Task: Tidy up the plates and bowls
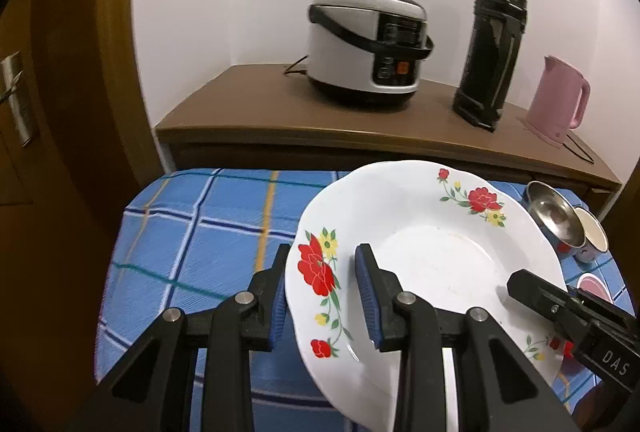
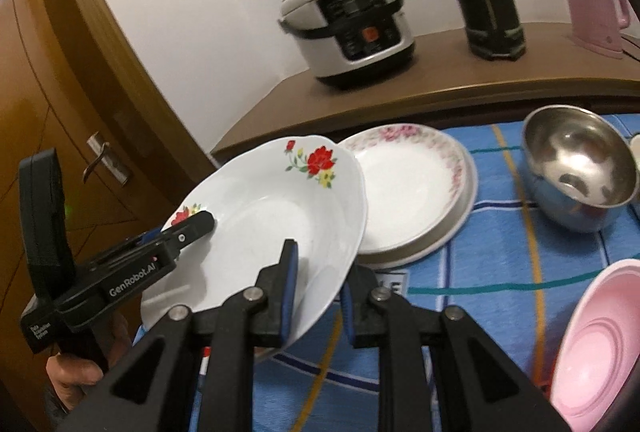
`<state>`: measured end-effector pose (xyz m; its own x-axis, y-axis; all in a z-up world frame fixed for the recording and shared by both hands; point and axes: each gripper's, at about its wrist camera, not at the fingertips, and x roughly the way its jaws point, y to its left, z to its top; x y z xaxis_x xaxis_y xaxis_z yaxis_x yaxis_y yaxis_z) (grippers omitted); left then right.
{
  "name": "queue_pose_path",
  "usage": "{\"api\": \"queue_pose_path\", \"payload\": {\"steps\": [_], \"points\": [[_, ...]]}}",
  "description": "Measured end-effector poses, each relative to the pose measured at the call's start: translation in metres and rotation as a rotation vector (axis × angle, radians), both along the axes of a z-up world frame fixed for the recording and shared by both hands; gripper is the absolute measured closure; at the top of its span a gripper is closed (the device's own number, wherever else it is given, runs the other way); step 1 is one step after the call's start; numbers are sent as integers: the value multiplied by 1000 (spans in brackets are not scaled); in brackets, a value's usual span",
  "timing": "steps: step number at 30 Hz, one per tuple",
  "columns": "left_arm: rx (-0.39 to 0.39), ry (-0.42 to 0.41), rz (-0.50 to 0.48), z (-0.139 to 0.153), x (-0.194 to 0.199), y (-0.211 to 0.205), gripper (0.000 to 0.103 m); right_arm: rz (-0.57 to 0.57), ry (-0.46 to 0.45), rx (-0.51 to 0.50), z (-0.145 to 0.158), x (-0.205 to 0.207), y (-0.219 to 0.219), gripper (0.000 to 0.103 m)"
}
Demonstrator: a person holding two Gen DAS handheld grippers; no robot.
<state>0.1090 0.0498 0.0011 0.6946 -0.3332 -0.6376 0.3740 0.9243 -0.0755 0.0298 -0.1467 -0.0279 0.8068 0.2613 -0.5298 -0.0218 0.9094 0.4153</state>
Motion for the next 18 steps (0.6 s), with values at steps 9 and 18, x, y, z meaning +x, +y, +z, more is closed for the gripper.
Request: {"api": "queue_pose_path", "payload": {"steps": [9,18], "points": [[0,-10,-51,4,6,-34,69,-79,-12,5,4,-4,-30,83],[-11,-11,-79,5,22,-57,69,-131,0,19,1,5,-50,83]]}}
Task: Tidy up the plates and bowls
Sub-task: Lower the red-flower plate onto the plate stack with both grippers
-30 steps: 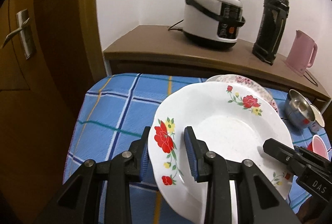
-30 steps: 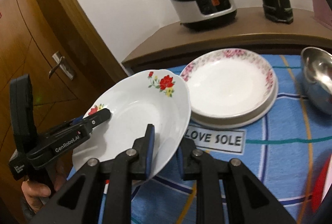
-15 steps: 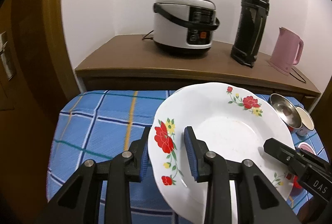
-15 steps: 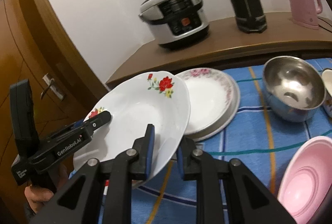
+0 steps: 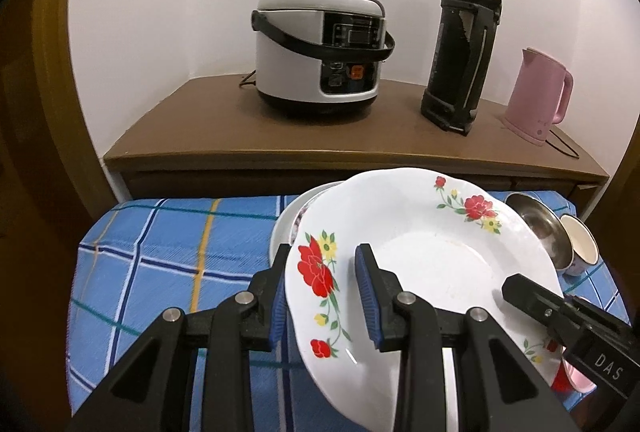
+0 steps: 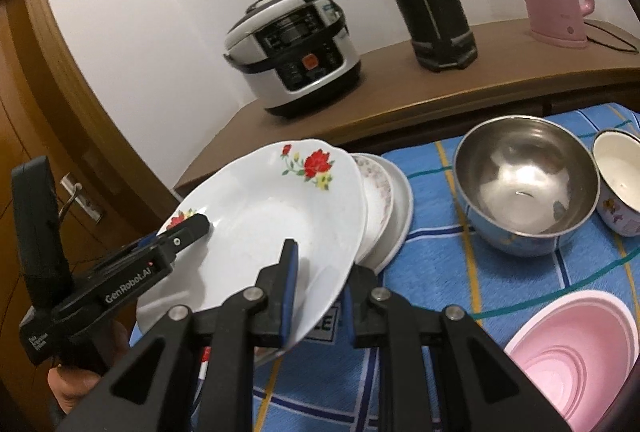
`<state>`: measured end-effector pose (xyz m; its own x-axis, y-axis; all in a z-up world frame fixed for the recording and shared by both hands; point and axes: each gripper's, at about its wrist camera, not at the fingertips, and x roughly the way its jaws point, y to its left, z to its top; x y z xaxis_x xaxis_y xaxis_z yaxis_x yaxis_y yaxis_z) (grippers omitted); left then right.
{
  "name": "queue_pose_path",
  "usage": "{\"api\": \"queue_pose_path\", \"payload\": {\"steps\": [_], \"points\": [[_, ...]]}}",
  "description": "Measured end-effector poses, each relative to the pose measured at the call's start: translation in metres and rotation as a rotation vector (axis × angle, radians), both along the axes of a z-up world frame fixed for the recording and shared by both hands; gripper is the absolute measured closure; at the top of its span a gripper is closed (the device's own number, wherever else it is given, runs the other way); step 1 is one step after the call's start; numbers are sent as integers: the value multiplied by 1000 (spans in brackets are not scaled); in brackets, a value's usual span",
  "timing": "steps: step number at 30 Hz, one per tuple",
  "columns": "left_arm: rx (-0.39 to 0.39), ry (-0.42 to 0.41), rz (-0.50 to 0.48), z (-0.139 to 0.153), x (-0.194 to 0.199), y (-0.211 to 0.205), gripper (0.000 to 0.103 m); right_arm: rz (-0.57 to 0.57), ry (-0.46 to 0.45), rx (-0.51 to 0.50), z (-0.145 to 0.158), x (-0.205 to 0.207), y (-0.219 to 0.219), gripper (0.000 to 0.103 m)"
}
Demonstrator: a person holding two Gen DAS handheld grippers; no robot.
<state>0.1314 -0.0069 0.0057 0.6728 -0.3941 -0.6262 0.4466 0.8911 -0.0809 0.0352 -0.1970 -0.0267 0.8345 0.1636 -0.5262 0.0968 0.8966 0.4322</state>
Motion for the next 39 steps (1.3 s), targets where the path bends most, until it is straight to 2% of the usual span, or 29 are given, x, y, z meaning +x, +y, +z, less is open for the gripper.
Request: {"api": "queue_pose_path", "payload": {"steps": [17,31,39], "points": [[2,1,-39,-12,37,-25,69,-71,32,16,-14,27,-19,82],[-7,12,-36,-27,59,-35,69,-119,43,-1,-28,49,-23,83],[2,41,-15,-42,70,-35,69,-134,40,-54,-32,61,-20,83]]}}
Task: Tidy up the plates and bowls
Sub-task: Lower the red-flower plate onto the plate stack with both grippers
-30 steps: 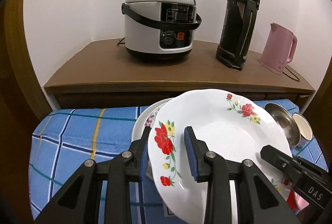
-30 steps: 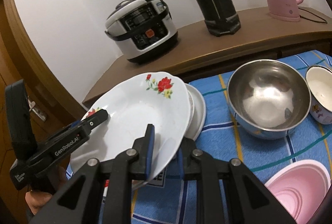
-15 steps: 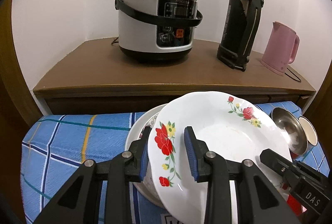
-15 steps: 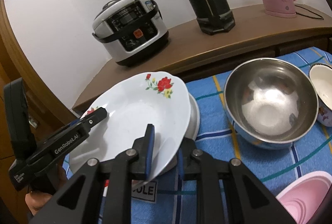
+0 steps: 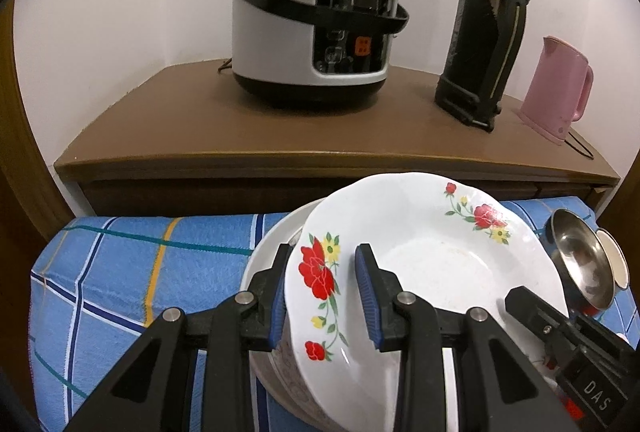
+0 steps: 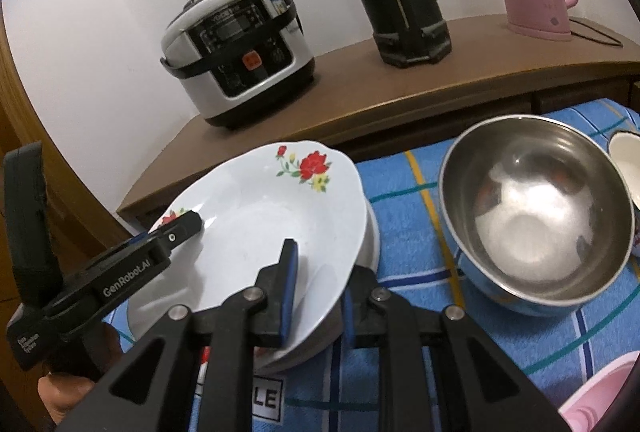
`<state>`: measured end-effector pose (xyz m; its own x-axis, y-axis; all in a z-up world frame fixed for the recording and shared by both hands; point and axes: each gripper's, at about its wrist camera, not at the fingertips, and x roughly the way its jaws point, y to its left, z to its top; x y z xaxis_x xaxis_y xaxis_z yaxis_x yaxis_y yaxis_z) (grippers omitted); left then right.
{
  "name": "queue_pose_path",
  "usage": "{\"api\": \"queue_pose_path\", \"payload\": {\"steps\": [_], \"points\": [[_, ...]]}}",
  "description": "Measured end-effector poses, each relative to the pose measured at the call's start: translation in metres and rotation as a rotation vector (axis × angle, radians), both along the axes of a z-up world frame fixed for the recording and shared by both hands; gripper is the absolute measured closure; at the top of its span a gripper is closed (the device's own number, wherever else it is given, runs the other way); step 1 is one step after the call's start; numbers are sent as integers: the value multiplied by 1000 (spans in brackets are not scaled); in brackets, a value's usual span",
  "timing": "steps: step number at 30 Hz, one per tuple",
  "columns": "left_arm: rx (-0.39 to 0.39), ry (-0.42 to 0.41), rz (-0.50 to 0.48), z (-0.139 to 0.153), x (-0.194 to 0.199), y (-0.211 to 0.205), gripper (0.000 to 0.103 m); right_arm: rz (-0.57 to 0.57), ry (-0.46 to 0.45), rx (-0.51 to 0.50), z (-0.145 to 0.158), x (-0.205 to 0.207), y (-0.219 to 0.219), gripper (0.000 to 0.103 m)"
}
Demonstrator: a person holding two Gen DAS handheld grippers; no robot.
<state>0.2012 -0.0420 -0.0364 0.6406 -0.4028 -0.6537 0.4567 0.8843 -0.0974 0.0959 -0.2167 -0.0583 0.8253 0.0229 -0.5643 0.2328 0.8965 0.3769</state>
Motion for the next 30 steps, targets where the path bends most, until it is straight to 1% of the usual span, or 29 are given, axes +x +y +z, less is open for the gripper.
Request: {"api": "queue_pose_path", "payload": {"steps": [5,10,13,14,16,18,19,21,26,28,30], "points": [[3,6,-2,-4,2,-2,68,-6,3,-25,-1,3,0,83],[-11,16,8,-5,5,0,69,-6,1,-45,1,3,2,82],[-4,18,16,-7,5,2,69,-6,1,-70,3,4,6,82],[-20,17,-3,-6,4,2,69,-6,2,-80,3,3,8,82],[-25,-8,-30,-1,-2,-3,69,9,-6,-89,6,3,11,82],[4,-45,-45,1,-9,-10,69,16,-6,-114,8,3,16,82],[10,-51,-51,1,-10,-12,69,18,-1,-119,7,4,17,82],[12,-46,-58,1,-11,-12,69,24,6,-95,6,6,15,82],[-7,-40,-7,5,-2,2,69,25,12,-120,8,9,17,82],[-6,-49,34,7,2,12,69,25,13,-122,8,9,17,82],[15,-73,103,10,7,23,69,24,17,-133,7,10,18,82]]}}
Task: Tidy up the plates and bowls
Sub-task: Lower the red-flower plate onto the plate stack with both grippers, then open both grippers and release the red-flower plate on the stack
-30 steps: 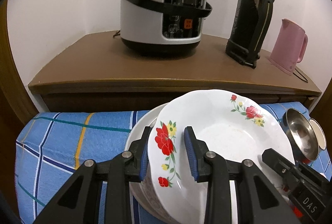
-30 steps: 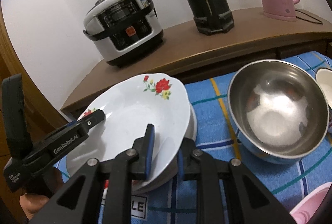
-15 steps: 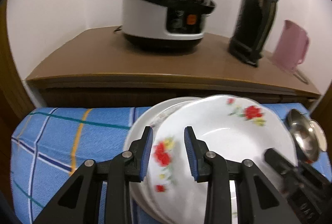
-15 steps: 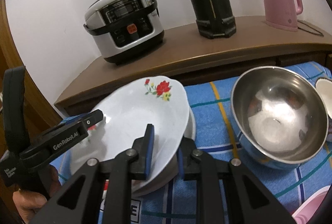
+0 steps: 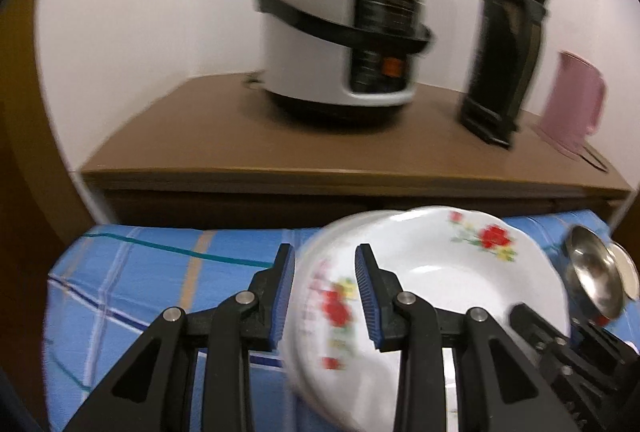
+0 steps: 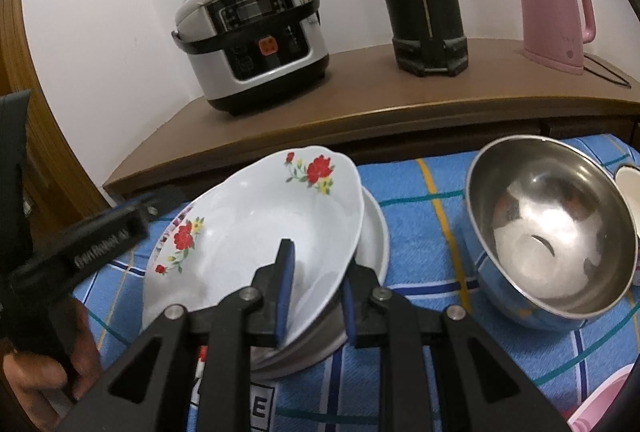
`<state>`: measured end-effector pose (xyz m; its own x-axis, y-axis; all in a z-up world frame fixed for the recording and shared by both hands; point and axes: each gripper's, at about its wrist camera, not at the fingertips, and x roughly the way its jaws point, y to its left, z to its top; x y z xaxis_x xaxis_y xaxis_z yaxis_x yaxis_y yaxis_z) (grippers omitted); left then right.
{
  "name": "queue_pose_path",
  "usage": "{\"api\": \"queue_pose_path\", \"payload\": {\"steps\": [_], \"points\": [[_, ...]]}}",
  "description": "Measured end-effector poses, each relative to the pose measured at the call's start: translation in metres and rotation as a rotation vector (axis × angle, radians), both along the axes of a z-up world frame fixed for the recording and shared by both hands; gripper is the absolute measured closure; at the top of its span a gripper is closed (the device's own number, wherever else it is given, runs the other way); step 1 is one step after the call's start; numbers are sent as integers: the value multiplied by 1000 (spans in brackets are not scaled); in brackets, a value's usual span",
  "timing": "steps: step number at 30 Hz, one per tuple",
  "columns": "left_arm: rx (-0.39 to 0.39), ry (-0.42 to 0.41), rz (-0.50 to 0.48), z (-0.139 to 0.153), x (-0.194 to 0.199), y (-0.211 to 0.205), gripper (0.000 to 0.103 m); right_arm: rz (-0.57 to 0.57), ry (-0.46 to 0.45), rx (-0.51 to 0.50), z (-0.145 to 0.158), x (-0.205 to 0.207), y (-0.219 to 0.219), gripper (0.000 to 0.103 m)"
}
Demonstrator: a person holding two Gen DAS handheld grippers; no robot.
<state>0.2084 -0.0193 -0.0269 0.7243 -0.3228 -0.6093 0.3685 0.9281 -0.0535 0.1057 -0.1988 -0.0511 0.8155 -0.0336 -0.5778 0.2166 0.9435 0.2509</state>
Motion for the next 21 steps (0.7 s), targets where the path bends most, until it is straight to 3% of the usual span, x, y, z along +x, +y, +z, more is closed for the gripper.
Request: {"api": "queue_pose_path", "payload": {"steps": [9,13,21], "points": [[-16,18,151,0,21,35,69,-38,29,-111,1,10,11,79],[-25,36,150,-2,23,39,69,-17,42,-177,1,15,23,60],[-23,46,151,-3,25,35,69,-41,43,-150,1,11,17,60]]}}
